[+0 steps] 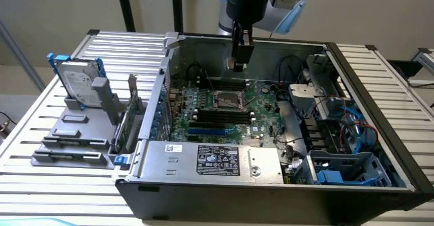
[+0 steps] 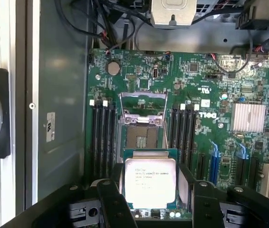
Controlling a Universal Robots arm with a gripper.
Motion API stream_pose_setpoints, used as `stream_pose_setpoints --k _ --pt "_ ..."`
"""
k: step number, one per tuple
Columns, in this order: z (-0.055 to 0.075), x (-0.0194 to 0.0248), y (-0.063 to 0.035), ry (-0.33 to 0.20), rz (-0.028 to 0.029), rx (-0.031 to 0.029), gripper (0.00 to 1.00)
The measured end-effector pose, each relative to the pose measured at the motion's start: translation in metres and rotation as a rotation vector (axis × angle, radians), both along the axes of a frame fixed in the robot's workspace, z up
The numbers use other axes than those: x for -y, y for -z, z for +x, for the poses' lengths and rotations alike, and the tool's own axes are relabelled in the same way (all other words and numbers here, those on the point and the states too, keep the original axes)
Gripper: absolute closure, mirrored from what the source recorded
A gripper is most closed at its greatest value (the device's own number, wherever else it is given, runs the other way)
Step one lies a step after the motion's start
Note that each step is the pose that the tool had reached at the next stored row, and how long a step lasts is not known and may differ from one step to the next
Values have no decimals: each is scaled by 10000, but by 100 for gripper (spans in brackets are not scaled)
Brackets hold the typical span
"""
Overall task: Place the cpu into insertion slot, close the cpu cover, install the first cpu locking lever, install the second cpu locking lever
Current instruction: 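Place the cpu into insertion slot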
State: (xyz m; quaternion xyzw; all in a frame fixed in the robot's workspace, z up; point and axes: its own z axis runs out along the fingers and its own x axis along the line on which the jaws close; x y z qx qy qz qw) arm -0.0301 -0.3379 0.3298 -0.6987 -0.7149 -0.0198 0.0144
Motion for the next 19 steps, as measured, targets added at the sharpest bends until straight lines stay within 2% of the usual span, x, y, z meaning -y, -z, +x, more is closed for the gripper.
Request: stream_pose_setpoints --k 11,19 --pt "35 -42 199 191 2 -42 45" --pt "39 -46 343 191 0 -45 45"
